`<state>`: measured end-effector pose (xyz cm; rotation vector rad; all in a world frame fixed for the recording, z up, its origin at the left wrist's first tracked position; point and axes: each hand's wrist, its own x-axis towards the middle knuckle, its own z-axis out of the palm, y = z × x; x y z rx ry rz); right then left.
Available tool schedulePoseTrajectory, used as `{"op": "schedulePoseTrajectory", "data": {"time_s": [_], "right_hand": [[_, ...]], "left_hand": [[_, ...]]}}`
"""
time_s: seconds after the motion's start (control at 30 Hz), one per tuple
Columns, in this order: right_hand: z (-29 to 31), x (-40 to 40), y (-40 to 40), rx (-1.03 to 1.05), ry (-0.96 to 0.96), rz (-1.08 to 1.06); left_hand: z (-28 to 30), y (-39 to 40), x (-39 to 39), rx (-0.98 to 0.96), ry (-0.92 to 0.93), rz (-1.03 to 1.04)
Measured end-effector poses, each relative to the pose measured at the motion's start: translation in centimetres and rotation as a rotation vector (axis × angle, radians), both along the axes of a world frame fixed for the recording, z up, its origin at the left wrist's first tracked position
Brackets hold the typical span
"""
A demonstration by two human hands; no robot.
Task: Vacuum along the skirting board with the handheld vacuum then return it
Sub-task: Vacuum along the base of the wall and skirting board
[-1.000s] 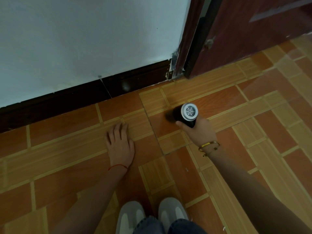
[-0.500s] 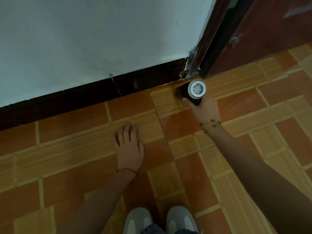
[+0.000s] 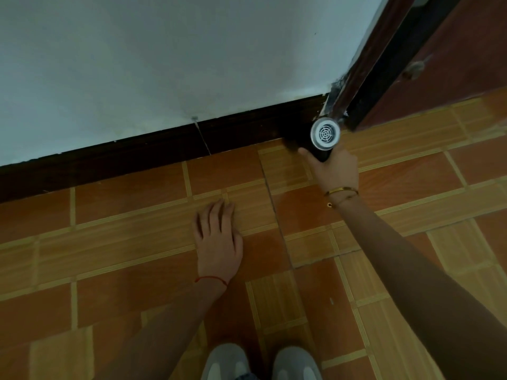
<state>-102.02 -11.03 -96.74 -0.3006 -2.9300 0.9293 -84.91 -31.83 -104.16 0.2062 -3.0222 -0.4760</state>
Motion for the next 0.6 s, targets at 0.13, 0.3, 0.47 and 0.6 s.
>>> {"op": "schedulePoseTrajectory", "data": {"time_s": [0.13, 0.3, 0.47, 0.6], "right_hand": [[0.3, -0.4, 2.0, 0.004, -0.016, -0.141], [1.0, 0.4, 1.1, 0.043, -0.031, -0.163], [1.2, 1.7, -2.0, 0.021, -0.01, 0.103], [0.9, 1.3, -2.3, -0.02, -0.012, 0.151]], "left_hand": [[0.1, 0.0, 0.0, -0.004, 0.006, -0.003], [0.1, 0.1, 0.0, -0.012, -0.007, 0.004], [0.1, 0.0, 0.0, -0.02, -0.003, -0.001], [0.1, 0.0, 0.1, -0.021, 0.007, -0.003]]}}
